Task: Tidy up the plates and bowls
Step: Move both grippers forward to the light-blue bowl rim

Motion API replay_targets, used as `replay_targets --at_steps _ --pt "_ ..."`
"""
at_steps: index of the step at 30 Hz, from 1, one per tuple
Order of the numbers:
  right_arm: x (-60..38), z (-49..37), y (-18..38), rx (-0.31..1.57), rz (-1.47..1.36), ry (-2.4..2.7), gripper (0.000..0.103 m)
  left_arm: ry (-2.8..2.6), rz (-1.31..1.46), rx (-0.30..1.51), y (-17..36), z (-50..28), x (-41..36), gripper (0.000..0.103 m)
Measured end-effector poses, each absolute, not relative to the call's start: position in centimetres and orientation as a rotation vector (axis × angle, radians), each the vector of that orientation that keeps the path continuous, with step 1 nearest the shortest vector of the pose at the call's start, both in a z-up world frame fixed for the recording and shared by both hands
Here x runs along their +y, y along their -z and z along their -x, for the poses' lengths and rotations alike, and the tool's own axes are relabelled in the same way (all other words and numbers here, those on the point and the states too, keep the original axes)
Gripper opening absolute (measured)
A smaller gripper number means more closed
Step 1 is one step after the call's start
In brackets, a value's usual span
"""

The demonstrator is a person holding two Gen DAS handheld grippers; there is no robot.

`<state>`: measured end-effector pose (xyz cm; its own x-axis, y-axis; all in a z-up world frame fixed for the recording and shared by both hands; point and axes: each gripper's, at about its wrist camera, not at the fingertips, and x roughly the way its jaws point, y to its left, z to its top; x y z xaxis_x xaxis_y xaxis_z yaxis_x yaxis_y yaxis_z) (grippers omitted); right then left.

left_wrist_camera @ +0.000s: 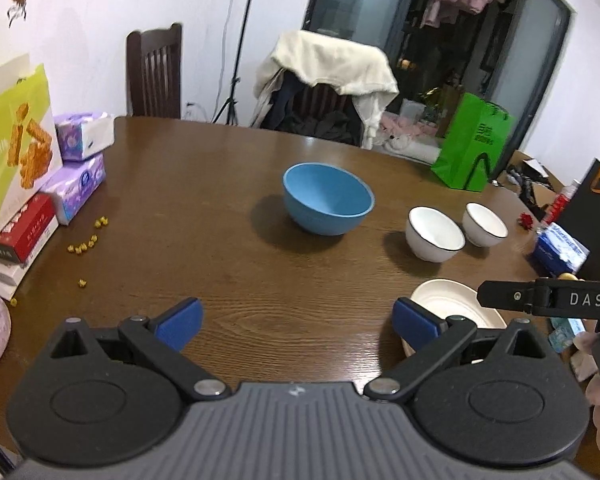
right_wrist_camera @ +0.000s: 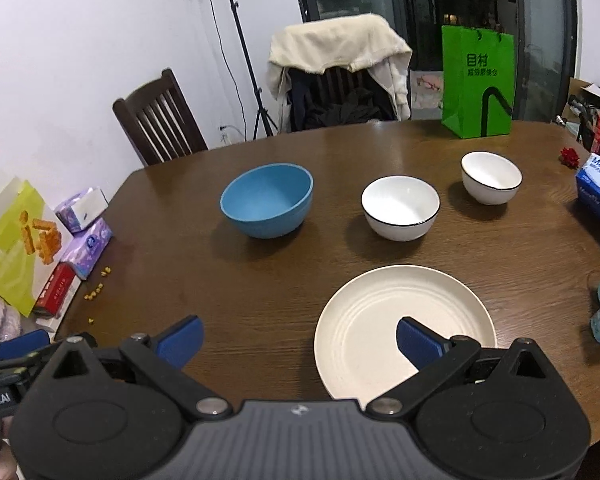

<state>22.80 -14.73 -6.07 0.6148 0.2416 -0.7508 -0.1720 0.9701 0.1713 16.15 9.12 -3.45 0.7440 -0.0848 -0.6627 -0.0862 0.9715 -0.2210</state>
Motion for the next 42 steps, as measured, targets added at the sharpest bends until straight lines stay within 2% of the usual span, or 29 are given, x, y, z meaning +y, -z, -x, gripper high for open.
replay_targets --at_steps 14,19,25,31,35,42 --pt "-14.7 -35.5 8.0 0.978 -0.111 -0.368 0.102 -0.198 0.312 0.752 2.7 -24.8 9.1 0.103" --pt "-14.3 -39.6 9.2 1.014 -0.126 -0.401 0.094 -0.239 0.302 0.759 2.8 -28.0 9.2 0.103" --pt "-13.8 -43.9 10.4 1.048 -0.129 -0.392 0.079 -0.245 0.304 0.779 3.0 -32.1 9.3 0.103" --pt "-12.9 -47.9 10.7 1.044 -0.091 -0.359 0.077 -0.25 0.311 0.803 3.8 -36.1 9.8 0.103" --pt "-12.2 -50.2 11.2 1.052 -0.062 -0.343 0.069 -0.247 0.331 0.838 4.7 -39.0 10.2 0.101" --pt "-11.6 -53.7 12.9 1.087 -0.045 -0.337 0.053 -0.258 0.348 0.907 6.3 -43.8 10.5 0.083"
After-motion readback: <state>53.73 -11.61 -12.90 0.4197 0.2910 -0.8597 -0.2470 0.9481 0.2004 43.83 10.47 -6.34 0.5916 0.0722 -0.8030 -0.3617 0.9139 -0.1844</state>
